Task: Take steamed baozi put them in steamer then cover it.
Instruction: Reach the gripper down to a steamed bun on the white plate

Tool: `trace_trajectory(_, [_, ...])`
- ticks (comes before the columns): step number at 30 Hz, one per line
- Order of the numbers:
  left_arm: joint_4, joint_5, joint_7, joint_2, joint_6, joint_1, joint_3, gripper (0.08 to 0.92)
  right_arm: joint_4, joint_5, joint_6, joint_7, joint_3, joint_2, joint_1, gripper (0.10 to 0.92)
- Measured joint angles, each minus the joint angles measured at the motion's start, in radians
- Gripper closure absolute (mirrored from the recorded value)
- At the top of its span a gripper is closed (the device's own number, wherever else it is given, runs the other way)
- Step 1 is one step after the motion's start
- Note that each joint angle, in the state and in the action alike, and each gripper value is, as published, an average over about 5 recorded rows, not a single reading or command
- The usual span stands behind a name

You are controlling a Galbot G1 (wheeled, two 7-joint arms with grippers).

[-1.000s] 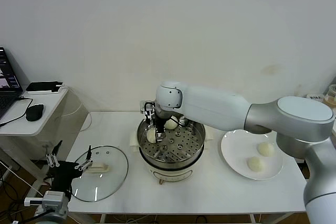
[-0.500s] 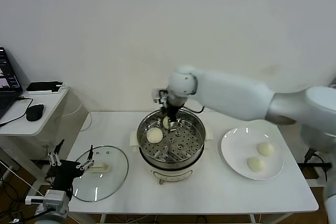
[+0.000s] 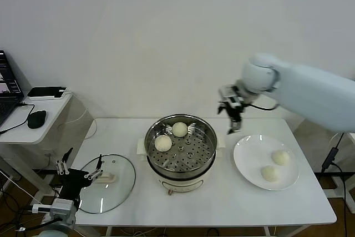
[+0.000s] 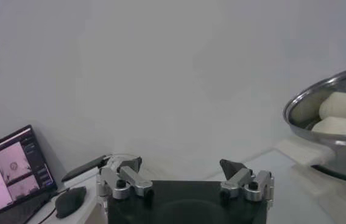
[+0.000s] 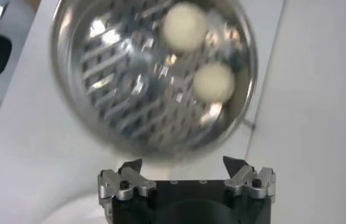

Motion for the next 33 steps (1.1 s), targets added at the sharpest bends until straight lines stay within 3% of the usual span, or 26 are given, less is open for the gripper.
trace_trajectory(7, [0.000, 0.003, 0.003, 0.005, 0.001, 0.008, 0.000, 0.177, 0.036, -0.117, 0.064, -0.020, 0.130, -0.169, -0.169, 0.203])
trace_trajectory(14, [0.000, 0.010, 0.004, -0.005, 0.004, 0.016, -0.002, 0.177, 0.023, -0.227, 0.118, -0.028, 0.325, -0.245, -0.406, 0.203])
trace_trajectory(33, [0.004, 0.015, 0.006, -0.007, 0.008, 0.030, -0.021, 0.177, -0.102, -0.402, 0.185, 0.004, 0.653, -0.219, -0.813, 0.203])
